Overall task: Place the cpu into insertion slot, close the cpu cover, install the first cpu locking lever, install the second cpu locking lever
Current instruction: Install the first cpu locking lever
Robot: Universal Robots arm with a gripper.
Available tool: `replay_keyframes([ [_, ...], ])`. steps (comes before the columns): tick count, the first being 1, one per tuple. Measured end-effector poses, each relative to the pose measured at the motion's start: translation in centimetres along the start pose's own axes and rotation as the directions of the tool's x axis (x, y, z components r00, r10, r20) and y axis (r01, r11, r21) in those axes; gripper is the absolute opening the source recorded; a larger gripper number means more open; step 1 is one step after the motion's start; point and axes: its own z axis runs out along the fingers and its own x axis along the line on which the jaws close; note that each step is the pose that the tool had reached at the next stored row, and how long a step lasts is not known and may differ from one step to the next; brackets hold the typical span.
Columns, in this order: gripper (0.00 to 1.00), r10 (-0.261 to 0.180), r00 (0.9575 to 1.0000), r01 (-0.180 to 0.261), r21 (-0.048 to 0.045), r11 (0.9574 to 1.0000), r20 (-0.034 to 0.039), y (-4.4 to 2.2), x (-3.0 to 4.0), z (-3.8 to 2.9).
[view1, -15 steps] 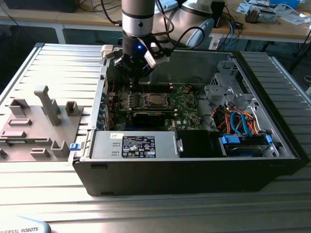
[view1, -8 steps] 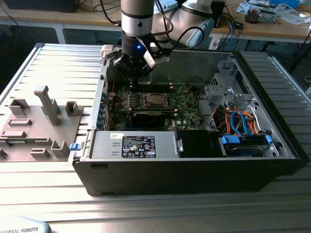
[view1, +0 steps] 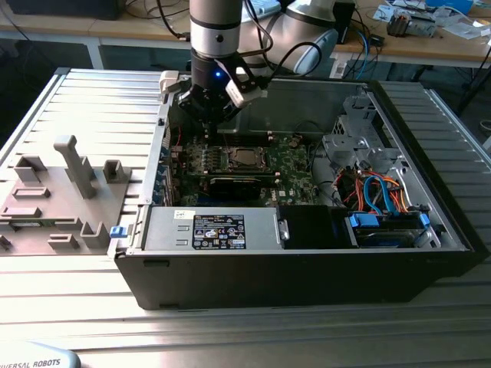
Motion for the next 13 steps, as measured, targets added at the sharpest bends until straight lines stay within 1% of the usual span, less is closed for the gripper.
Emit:
replay_keyframes([
  [13, 0.11, 0.000, 1.0000, 0.000, 0.0000, 1.0000, 0.0000, 0.04, 0.25, 0.01],
])
